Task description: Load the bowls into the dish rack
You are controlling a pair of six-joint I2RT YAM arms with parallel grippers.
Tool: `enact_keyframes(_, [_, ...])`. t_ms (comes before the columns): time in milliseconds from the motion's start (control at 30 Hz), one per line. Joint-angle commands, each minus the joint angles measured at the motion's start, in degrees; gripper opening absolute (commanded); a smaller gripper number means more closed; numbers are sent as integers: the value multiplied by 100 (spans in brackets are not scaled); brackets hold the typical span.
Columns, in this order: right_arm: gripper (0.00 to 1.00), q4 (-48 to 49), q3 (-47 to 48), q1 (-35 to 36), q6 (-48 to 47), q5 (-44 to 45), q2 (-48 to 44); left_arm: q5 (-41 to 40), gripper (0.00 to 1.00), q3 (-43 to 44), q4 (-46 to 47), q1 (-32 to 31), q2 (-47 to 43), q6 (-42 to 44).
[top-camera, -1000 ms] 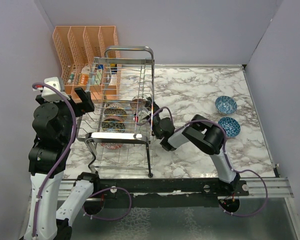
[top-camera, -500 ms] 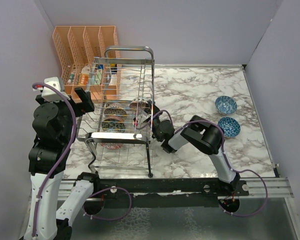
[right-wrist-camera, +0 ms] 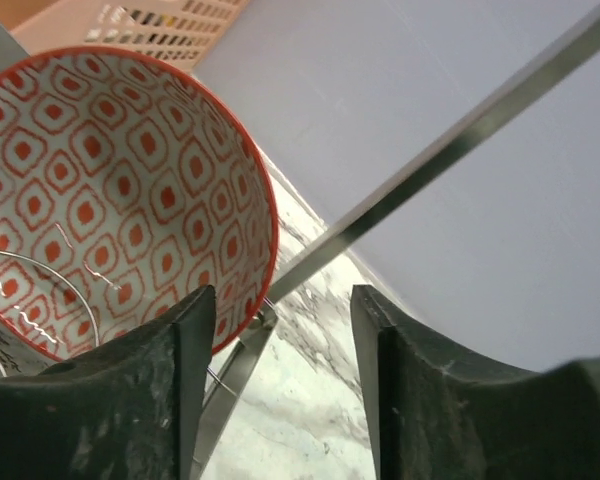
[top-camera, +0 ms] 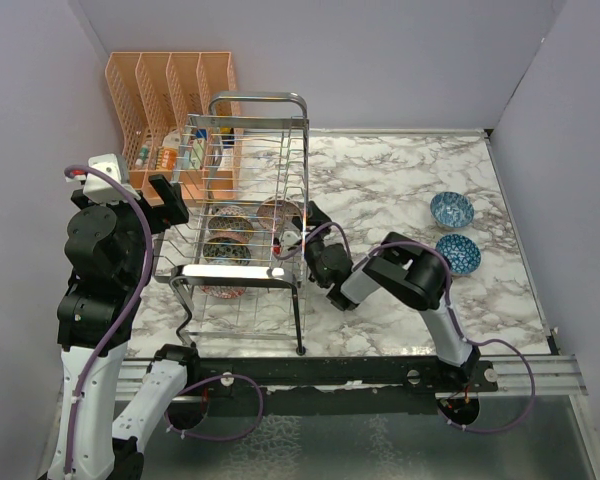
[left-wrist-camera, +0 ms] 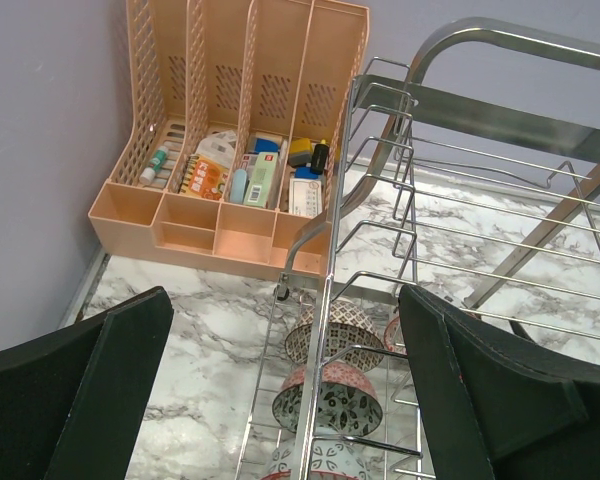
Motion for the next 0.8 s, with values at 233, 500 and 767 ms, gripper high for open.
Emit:
enact_keyframes(233, [59, 496, -204, 11, 930, 425, -924, -111, 99, -13, 46, -35, -39, 45])
enact_keyframes(500, [61, -1672, -528, 1, 2445, -275, -1949, -87, 99, -8, 34, -35, -72, 43])
enact_keyframes(767, [62, -4447, -608, -333, 4820, 635, -3173, -36, 99, 34, 5, -35, -166, 32])
